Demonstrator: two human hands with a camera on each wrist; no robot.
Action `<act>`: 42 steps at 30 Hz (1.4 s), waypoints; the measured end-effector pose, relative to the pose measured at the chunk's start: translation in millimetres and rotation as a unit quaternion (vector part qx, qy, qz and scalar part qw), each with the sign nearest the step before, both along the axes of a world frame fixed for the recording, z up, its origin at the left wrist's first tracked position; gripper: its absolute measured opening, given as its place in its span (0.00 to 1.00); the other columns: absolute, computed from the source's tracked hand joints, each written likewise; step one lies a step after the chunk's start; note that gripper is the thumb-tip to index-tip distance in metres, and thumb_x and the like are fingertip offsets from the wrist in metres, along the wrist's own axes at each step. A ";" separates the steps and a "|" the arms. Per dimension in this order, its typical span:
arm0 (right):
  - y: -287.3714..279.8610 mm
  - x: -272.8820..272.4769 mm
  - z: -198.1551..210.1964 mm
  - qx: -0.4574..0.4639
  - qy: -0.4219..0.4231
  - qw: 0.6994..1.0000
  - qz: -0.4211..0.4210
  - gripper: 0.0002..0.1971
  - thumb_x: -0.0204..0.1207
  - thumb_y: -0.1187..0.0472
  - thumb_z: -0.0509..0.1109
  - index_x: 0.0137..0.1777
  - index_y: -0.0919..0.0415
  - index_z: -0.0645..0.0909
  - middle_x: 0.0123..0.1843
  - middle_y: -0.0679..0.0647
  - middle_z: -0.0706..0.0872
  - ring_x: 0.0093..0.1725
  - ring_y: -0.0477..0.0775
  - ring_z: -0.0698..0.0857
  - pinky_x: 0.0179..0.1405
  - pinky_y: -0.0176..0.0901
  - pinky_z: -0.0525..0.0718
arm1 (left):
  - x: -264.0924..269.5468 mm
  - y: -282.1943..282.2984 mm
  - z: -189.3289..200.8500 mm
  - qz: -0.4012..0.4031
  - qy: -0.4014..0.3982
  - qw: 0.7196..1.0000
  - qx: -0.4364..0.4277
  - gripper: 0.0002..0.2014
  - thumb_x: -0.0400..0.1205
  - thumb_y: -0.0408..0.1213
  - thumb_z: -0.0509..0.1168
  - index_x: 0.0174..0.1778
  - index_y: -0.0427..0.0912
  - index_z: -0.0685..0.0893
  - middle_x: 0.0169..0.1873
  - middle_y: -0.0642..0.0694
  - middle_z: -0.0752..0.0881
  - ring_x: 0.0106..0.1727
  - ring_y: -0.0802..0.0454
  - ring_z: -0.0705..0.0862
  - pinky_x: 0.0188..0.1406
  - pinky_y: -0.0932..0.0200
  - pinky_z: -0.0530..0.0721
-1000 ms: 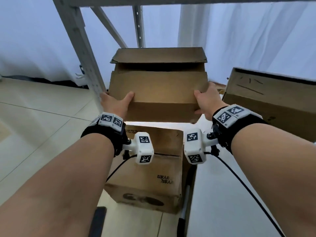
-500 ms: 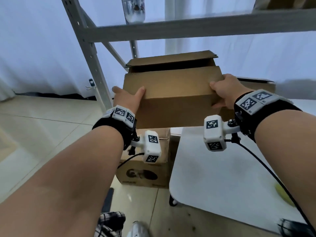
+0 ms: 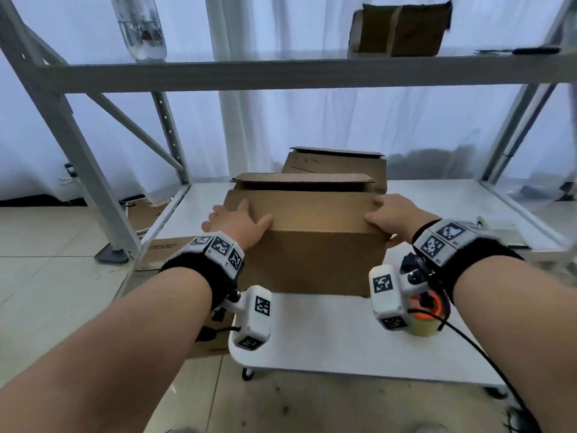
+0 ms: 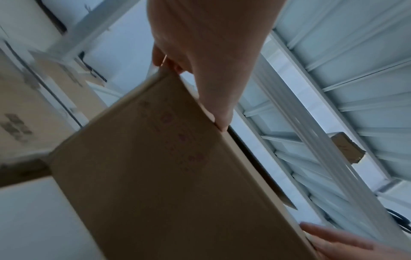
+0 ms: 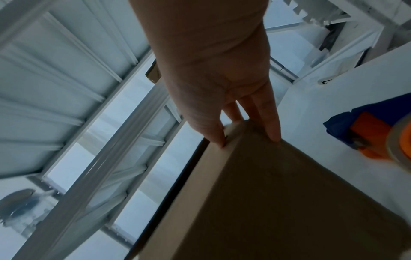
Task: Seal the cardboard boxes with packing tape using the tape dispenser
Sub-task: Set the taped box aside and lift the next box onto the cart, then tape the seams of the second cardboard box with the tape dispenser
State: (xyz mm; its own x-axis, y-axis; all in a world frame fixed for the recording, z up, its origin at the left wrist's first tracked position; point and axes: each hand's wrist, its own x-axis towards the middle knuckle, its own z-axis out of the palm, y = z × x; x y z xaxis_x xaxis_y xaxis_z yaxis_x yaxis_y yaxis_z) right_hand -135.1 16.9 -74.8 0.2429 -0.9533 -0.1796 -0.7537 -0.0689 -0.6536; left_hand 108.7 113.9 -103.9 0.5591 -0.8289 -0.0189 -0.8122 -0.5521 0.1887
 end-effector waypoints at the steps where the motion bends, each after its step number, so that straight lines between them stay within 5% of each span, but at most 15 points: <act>1: -4.8 -6.7 -1.2 0.007 -0.018 1.000 0.002 0.17 0.80 0.65 0.62 0.68 0.65 0.75 0.53 0.63 0.79 0.46 0.70 0.87 0.43 0.66 0.88 | -11.2 -5.5 -1.1 -0.037 -0.035 0.999 0.004 0.32 0.80 0.67 0.49 0.78 0.57 0.64 0.81 0.33 0.53 0.81 0.34 0.53 0.77 0.35 0.51; 3: -13.3 -17.7 -7.1 0.013 -0.064 0.998 -0.004 0.18 0.81 0.67 0.60 0.70 0.62 0.74 0.54 0.63 0.81 0.43 0.65 0.86 0.41 0.59 0.89 | -32.5 -15.0 -3.8 -0.132 -0.079 0.988 -0.032 0.28 0.83 0.63 0.49 0.76 0.56 0.69 0.83 0.39 0.49 0.83 0.39 0.46 0.78 0.36 0.44; 5: -21.2 -32.7 -17.6 0.000 -0.075 0.997 -0.032 0.20 0.80 0.69 0.58 0.72 0.62 0.71 0.59 0.65 0.81 0.45 0.62 0.84 0.41 0.53 0.87 | -59.7 -31.9 -8.3 -0.226 -0.086 0.968 -0.074 0.26 0.85 0.59 0.50 0.74 0.51 0.73 0.80 0.41 0.62 0.81 0.41 0.57 0.78 0.41 0.54; 8: -29.6 -54.1 -36.5 -0.008 0.054 0.997 -0.056 0.21 0.79 0.68 0.60 0.73 0.66 0.68 0.67 0.65 0.77 0.59 0.62 0.79 0.54 0.52 0.82 | -93.0 -56.1 -11.2 -0.299 -0.083 0.942 -0.131 0.23 0.85 0.55 0.53 0.66 0.43 0.79 0.65 0.42 0.77 0.66 0.43 0.74 0.67 0.47 0.72; 11: -27.6 -74.9 -52.5 0.068 0.226 0.972 -0.011 0.20 0.79 0.62 0.66 0.69 0.67 0.72 0.63 0.63 0.81 0.58 0.62 0.80 0.45 0.48 0.79 | -112.1 -76.3 -10.2 -0.334 -0.086 0.922 -0.176 0.19 0.85 0.52 0.55 0.58 0.41 0.81 0.53 0.45 0.80 0.56 0.47 0.77 0.58 0.51 0.79; 14: -24.5 -89.6 -77.3 0.127 0.285 0.950 0.002 0.11 0.73 0.56 0.71 0.49 0.61 0.76 0.43 0.58 0.84 0.48 0.61 0.85 0.46 0.47 0.81 | -119.8 -89.0 -13.2 -0.347 -0.077 0.909 -0.217 0.15 0.85 0.48 0.56 0.51 0.42 0.83 0.44 0.48 0.80 0.48 0.51 0.78 0.50 0.53 0.81; 17: -21.2 -92.4 -104.8 0.139 0.269 0.953 -0.004 0.17 0.69 0.56 0.77 0.52 0.60 0.74 0.50 0.61 0.87 0.46 0.61 0.85 0.49 0.50 0.84 | -121.2 -97.2 -15.1 -0.338 -0.086 0.906 -0.241 0.15 0.85 0.46 0.54 0.45 0.41 0.82 0.40 0.49 0.77 0.44 0.52 0.76 0.43 0.58 0.76; 22: -30.5 -92.0 -101.8 -0.032 0.266 0.962 -0.058 0.10 0.78 0.65 0.63 0.56 0.68 0.80 0.58 0.66 0.84 0.57 0.66 0.83 0.47 0.47 0.76 | -124.3 -100.3 -13.3 -0.329 -0.095 0.908 -0.241 0.16 0.85 0.45 0.54 0.41 0.40 0.81 0.38 0.48 0.76 0.41 0.51 0.75 0.39 0.57 0.74; 25: -37.3 -86.0 -68.5 -0.130 0.134 0.966 -0.181 0.10 0.77 0.67 0.63 0.56 0.67 0.78 0.57 0.66 0.84 0.57 0.68 0.82 0.47 0.51 0.77 | -114.8 -94.1 -7.0 -0.348 -0.086 0.907 -0.219 0.14 0.85 0.44 0.55 0.44 0.39 0.81 0.41 0.46 0.78 0.45 0.46 0.80 0.42 0.53 0.80; 28: -36.5 -70.5 -28.2 -0.236 0.039 0.940 -0.243 0.18 0.77 0.70 0.60 0.66 0.63 0.73 0.62 0.63 0.80 0.65 0.67 0.74 0.55 0.57 0.76 | -99.3 -87.7 -2.9 -0.346 -0.106 0.906 -0.222 0.13 0.83 0.44 0.60 0.56 0.40 0.81 0.56 0.42 0.77 0.57 0.43 0.77 0.53 0.48 0.81; 33: -29.2 -32.7 19.5 -0.430 -0.010 0.887 -0.166 0.24 0.78 0.69 0.64 0.73 0.54 0.75 0.67 0.59 0.79 0.66 0.63 0.75 0.63 0.55 0.77 | -56.7 -73.4 4.0 -0.238 -0.129 0.939 -0.214 0.32 0.77 0.51 0.68 0.74 0.43 0.67 0.73 0.38 0.65 0.74 0.36 0.64 0.72 0.41 0.63; 37: -27.1 9.2 30.5 -0.441 -0.089 0.891 -0.068 0.25 0.76 0.65 0.70 0.73 0.53 0.75 0.65 0.56 0.82 0.63 0.56 0.79 0.61 0.47 0.80 | -14.7 -65.1 6.7 -0.158 -0.077 0.978 -0.115 0.37 0.79 0.63 0.60 0.81 0.53 0.58 0.81 0.42 0.57 0.82 0.39 0.53 0.80 0.37 0.49; 42: -24.1 54.0 21.0 -0.418 -0.115 0.901 0.013 0.20 0.80 0.66 0.61 0.71 0.53 0.77 0.62 0.52 0.86 0.61 0.53 0.82 0.59 0.43 0.79 | 34.8 -50.0 4.3 -0.083 -0.014 0.996 -0.040 0.35 0.79 0.68 0.53 0.80 0.57 0.62 0.82 0.40 0.58 0.82 0.38 0.55 0.80 0.37 0.53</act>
